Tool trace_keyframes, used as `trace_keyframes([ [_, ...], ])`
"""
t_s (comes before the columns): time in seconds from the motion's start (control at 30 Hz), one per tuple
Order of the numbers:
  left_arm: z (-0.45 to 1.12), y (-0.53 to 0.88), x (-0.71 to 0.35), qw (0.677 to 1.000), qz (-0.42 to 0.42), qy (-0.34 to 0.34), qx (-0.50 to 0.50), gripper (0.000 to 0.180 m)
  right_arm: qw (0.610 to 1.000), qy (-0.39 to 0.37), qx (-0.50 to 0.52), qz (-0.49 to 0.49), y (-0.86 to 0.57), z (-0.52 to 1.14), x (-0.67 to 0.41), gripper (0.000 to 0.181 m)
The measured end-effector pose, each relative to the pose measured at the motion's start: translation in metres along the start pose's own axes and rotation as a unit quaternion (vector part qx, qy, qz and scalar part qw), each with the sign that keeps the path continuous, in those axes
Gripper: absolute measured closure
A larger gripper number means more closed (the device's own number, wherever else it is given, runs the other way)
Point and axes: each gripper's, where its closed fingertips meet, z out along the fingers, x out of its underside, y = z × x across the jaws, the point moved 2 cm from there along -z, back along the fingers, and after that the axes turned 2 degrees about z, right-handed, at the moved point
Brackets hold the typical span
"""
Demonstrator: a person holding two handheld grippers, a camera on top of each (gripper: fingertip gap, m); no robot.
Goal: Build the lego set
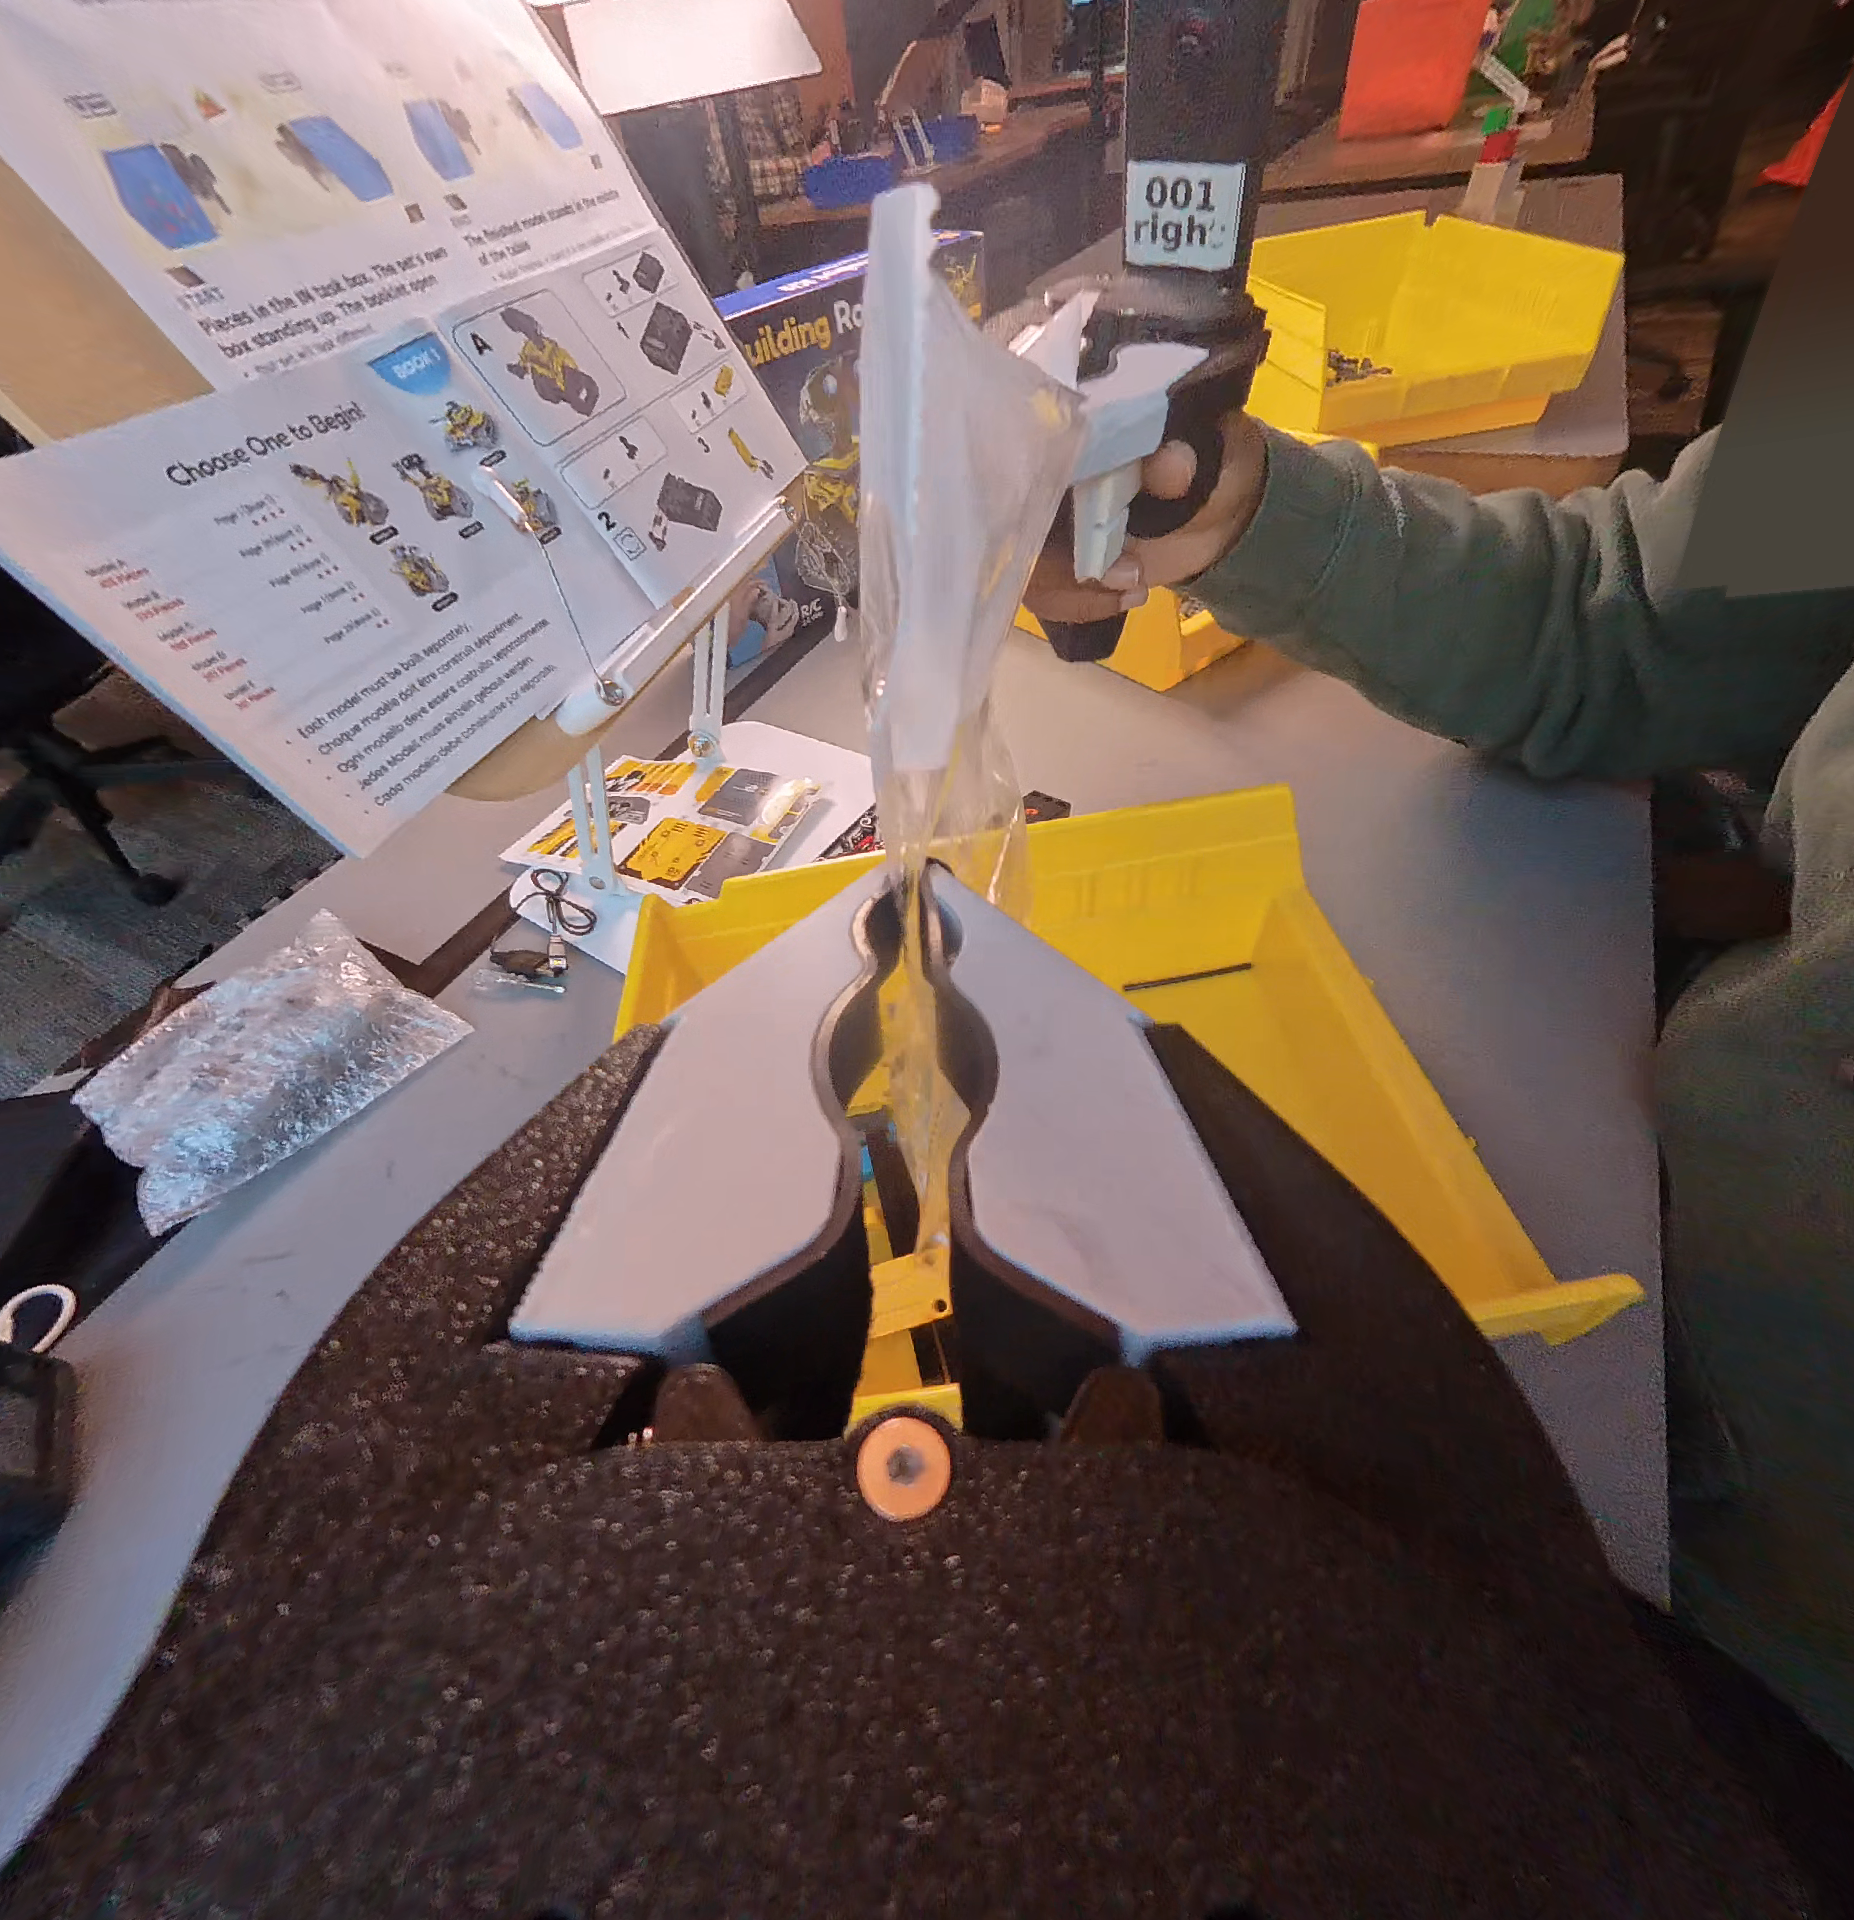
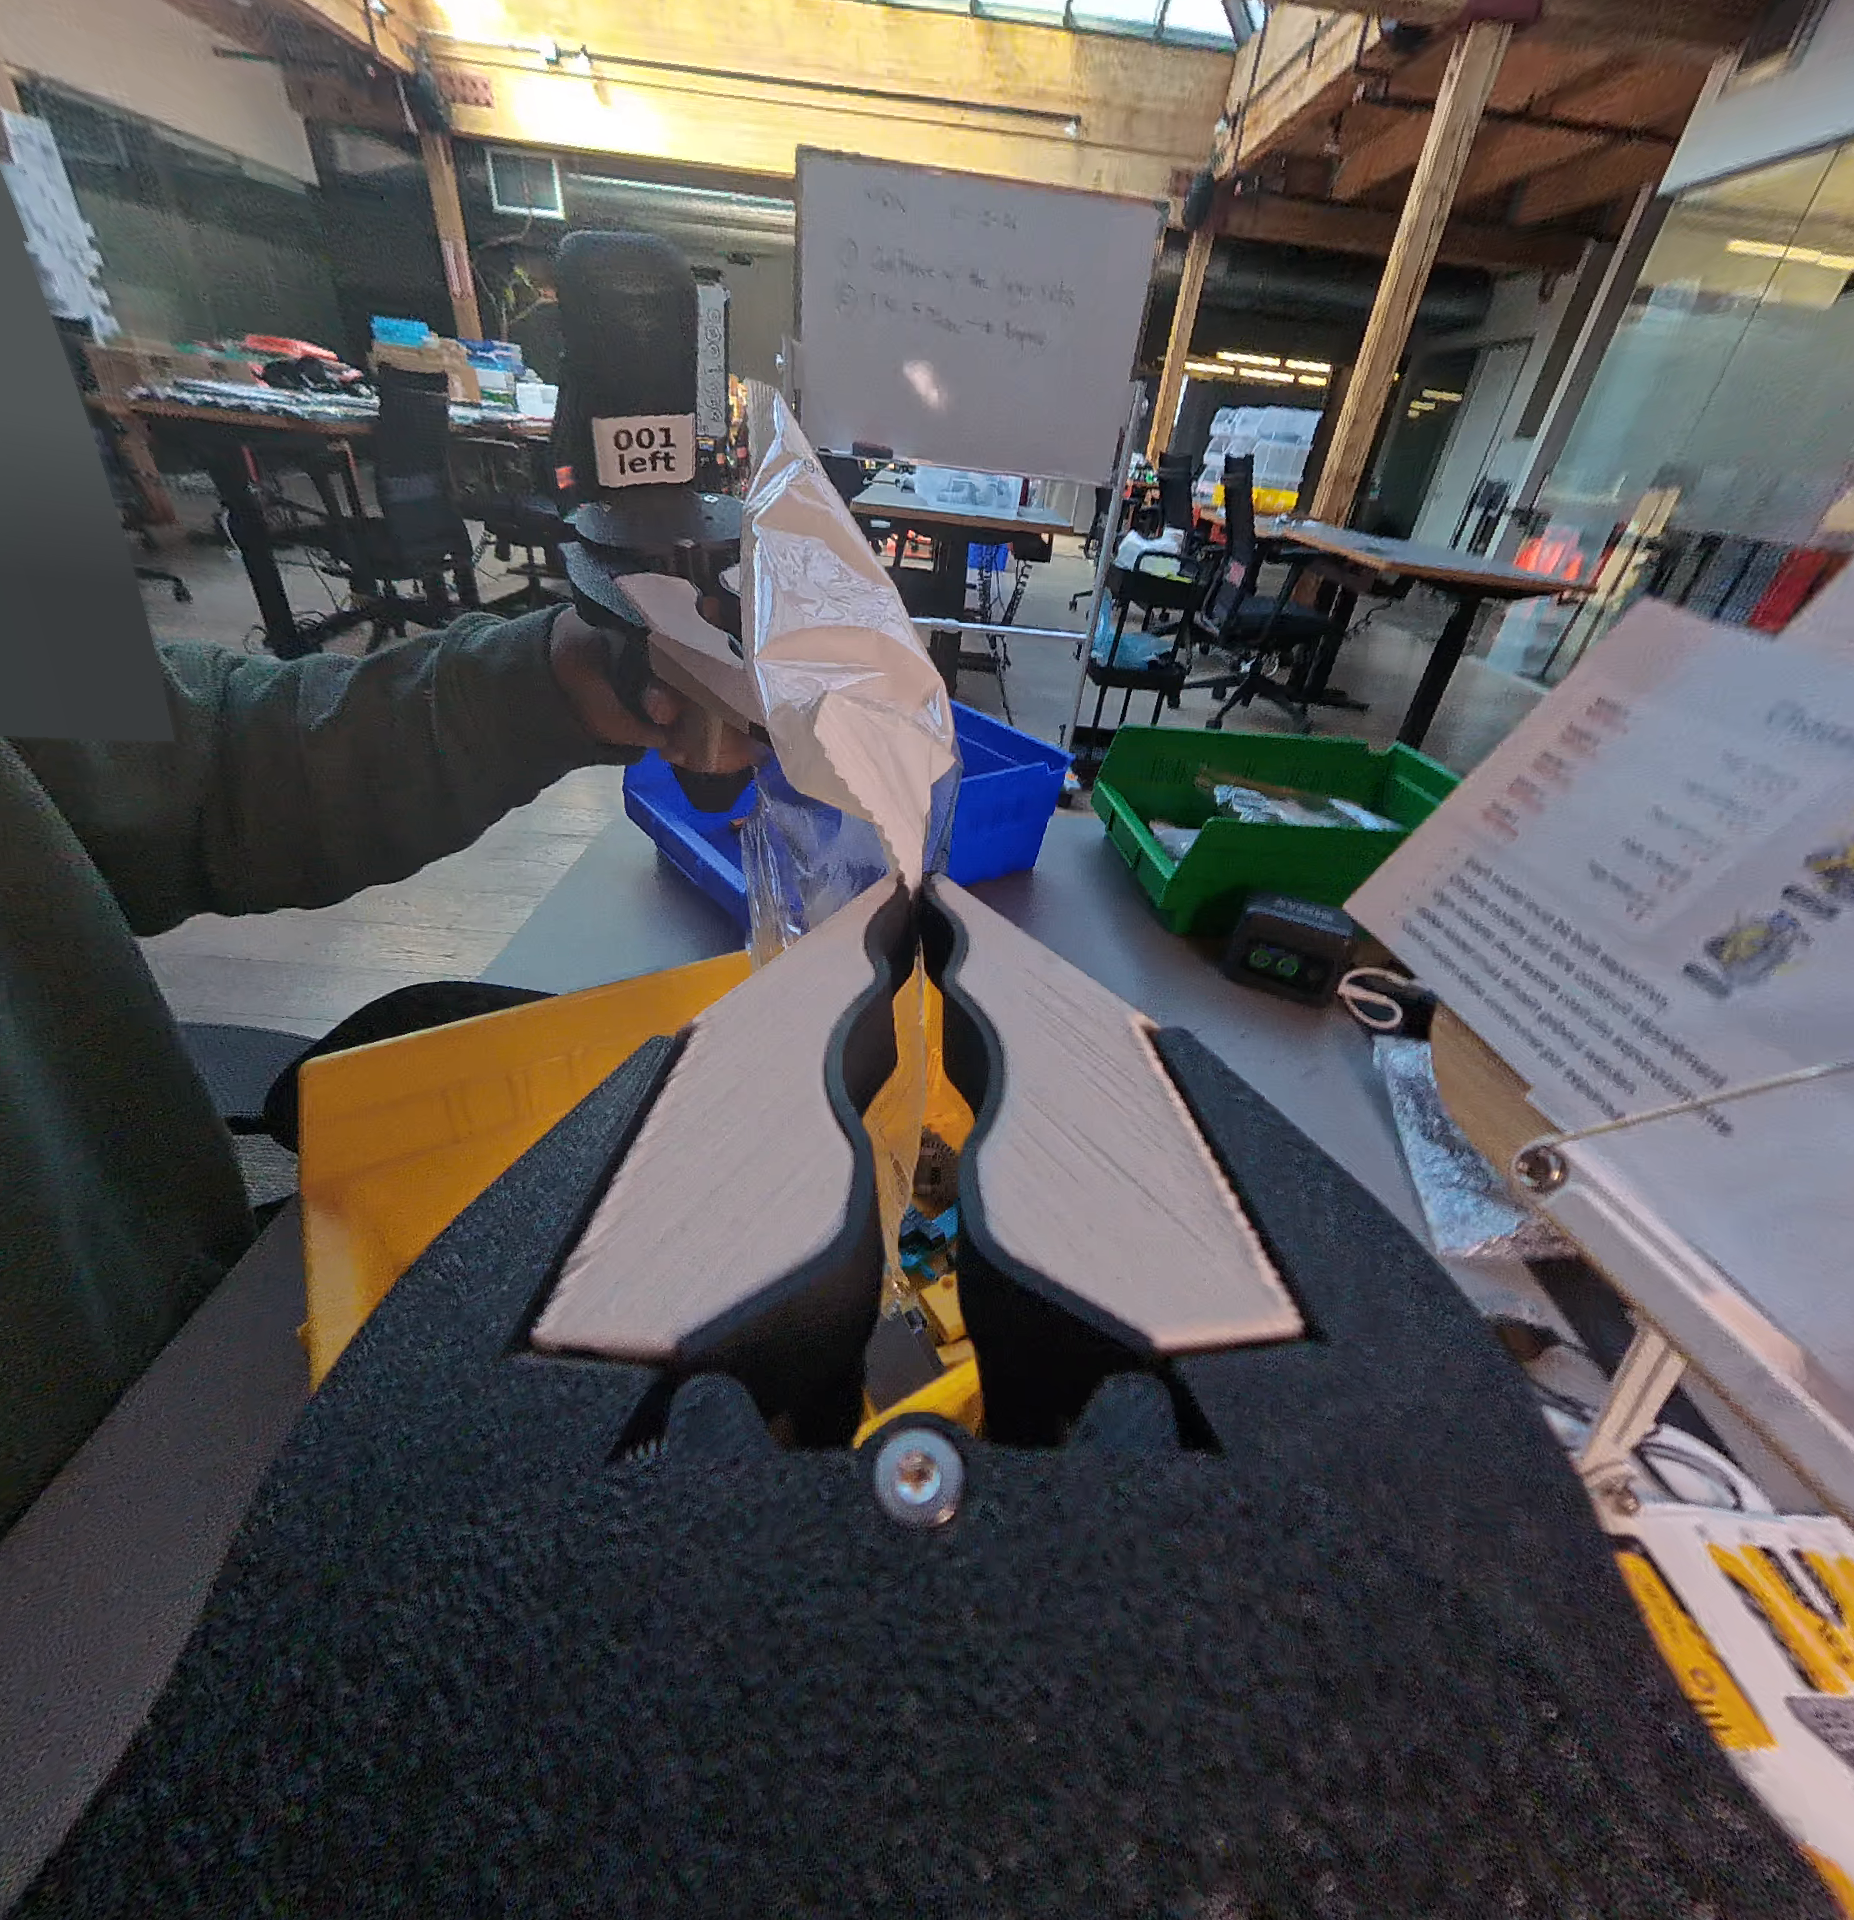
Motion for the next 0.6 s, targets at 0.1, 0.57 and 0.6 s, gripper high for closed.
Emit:
trace_keyframes([
  [0.1, -0.007, -0.006, 0.0, 1.0, 0.009, 0.013, 0.008, 0.171, 1.0, -0.005, 0.016, -0.022, 0.015, -0.004, -0.025, 0.181],
  [0.57, 0.066, -0.078, 0.105, 0.918, 0.118, 0.316, 0.21, 0.155, 0.967, 0.021, 0.251, -0.043, 0.028, -0.132, -0.079, 0.181],
  [0.6, 0.075, -0.086, 0.114, 0.9, 0.132, 0.341, 0.238, 0.154, 0.963, 0.021, 0.265, -0.034, 0.029, -0.141, -0.078, 0.181],
])
